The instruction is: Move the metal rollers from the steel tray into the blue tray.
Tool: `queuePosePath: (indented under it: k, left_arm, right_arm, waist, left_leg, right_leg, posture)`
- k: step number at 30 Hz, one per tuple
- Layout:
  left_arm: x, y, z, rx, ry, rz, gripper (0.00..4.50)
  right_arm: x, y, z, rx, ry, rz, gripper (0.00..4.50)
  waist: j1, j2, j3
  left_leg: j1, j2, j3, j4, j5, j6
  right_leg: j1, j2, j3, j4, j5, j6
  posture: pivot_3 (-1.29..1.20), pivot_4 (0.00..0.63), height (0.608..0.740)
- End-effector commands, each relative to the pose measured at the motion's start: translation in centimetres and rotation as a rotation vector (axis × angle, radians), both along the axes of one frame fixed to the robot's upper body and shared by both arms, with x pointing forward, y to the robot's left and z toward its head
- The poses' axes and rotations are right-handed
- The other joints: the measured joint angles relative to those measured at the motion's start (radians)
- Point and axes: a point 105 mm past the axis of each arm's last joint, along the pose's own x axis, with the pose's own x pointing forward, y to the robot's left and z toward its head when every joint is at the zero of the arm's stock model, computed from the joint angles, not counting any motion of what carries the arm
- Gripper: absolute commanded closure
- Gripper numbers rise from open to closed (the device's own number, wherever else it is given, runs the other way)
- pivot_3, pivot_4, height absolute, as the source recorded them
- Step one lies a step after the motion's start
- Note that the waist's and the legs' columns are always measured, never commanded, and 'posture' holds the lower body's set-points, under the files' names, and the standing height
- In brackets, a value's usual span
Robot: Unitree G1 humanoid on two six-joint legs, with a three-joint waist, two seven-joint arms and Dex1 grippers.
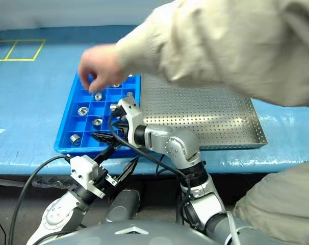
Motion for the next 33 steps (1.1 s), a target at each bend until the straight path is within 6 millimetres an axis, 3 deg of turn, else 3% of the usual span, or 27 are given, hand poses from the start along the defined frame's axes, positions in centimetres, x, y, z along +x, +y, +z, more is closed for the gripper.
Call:
queuePosePath:
  k: [1, 12, 24, 33]
  left_arm:
    - [0.1, -0.2, 0.9, 0.008, -0.042, -0.007, 0.00]
    - [0.2, -0.3, 0.8, 0.004, -0.035, -0.018, 0.00]
    - [0.1, -0.3, 0.7, 0.010, -0.030, -0.024, 0.00]
    - [0.2, -0.3, 0.7, 0.014, -0.026, -0.032, 0.00]
  right_arm:
    - [-0.6, 0.3, 1.0, 0.035, -0.024, 0.021, 0.08]
    - [-0.2, -0.2, 0.5, 0.019, -0.013, -0.005, 0.08]
    - [1.0, -2.6, -0.3, -0.010, 0.002, -0.095, 0.08]
    - [0.8, -2.5, -0.4, -0.010, 0.009, -0.098, 0.08]
  waist:
    - [0.000, 0.000, 0.000]
    - [0.002, 0.000, 0.000]
    - [0.004, 0.000, 0.000]
    - [-0.005, 0.000, 0.000]
  left_leg:
    - [0.000, 0.000, 0.000, 0.000, 0.000, 0.000]
    - [0.000, 0.000, 0.000, 0.000, 0.000, 0.000]
    - [0.000, 0.000, 0.000, 0.001, 0.000, 0.000]
    - [0.001, 0.000, 0.000, 0.001, 0.000, 0.000]
  right_leg:
    - [0.000, 0.000, 0.000, 0.000, 0.000, 0.000]
    - [0.000, 0.000, 0.000, 0.000, 0.000, 0.000]
    - [0.001, 0.000, 0.000, 0.000, 0.000, 0.000]
    - [0.001, 0.000, 0.000, 0.000, 0.000, 0.000]
  posture:
    - [0.28, 0.150, 0.740]
    - [0.27, 0.150, 0.740]
    - [0.27, 0.150, 0.740]
    - [0.27, 0.150, 0.740]
